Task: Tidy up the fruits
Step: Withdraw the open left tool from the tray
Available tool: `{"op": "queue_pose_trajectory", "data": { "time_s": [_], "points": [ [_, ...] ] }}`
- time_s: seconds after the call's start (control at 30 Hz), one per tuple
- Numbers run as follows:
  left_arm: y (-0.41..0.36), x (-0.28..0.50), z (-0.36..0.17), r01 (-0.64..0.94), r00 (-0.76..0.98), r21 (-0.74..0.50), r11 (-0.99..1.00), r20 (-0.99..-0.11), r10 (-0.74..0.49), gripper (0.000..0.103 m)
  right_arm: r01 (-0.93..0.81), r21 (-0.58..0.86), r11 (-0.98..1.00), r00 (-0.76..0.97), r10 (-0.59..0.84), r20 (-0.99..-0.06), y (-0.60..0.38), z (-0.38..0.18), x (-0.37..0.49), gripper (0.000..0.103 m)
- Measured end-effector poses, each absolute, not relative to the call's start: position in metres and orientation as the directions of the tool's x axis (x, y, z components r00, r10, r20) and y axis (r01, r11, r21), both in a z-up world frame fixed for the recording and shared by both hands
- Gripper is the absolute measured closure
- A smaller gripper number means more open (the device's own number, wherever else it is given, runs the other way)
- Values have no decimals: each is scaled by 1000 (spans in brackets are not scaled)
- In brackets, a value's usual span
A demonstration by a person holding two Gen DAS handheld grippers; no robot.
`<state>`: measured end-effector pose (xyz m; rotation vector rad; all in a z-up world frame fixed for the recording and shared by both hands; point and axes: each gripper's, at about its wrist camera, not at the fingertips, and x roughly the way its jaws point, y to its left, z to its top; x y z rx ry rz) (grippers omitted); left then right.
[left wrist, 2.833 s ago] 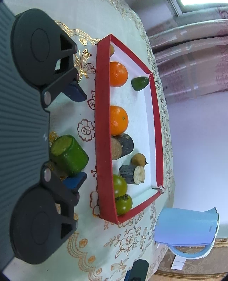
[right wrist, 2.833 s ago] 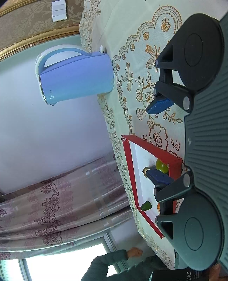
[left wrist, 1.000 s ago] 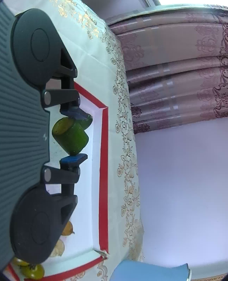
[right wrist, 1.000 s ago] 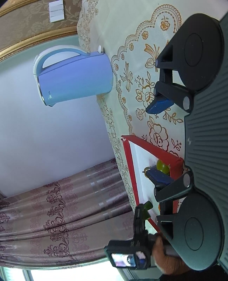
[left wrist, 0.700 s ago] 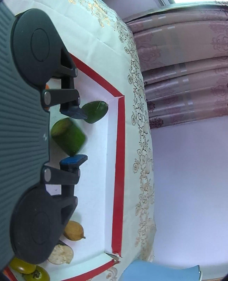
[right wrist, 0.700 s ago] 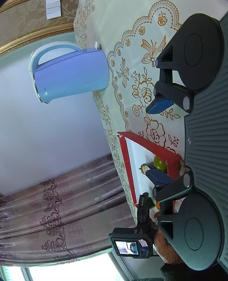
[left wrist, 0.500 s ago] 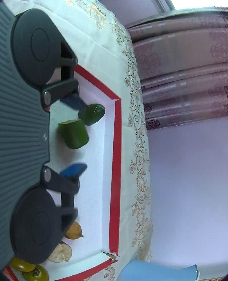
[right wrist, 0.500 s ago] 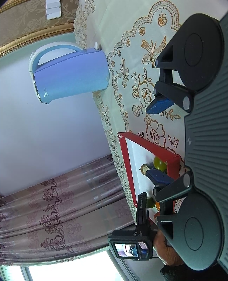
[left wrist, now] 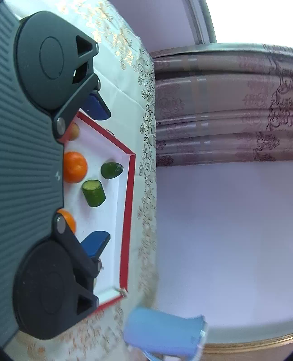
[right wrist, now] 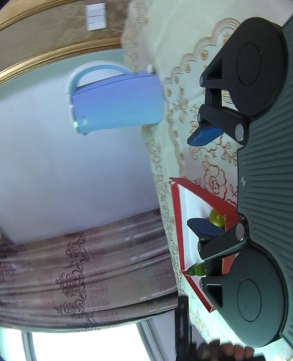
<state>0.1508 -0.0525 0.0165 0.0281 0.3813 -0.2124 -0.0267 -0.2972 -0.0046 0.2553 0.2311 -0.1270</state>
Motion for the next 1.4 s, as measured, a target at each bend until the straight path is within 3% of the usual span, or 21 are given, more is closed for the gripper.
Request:
{"op": "queue_pose_trajectory", "data": {
  "time_s": [0.3, 0.43, 0.83, 1.23, 1.4],
  "points": [
    [30, 92, 25, 380, 823, -375, 845, -280, -494, 0, 131, 214, 968, 973, -84, -215, -285, 2, -31, 24],
    [52, 78, 24, 440, 777, -477, 761, -223, -589, 0, 104, 209, 972, 975, -57, -217, -278, 2, -32, 23],
    [60, 71, 17, 467, 713, -571, 676, -210, -669, 0, 97, 221, 970, 975, -47, -219, -278, 1, -31, 22],
    [72, 69, 11, 544, 613, -671, 504, -92, -784, 0, 84, 220, 972, 976, -36, -217, -276, 0, -33, 22],
    [68, 67, 15, 523, 647, -637, 567, -137, -750, 0, 83, 199, 976, 974, -38, -223, -271, 0, -33, 22]
  ]
}}
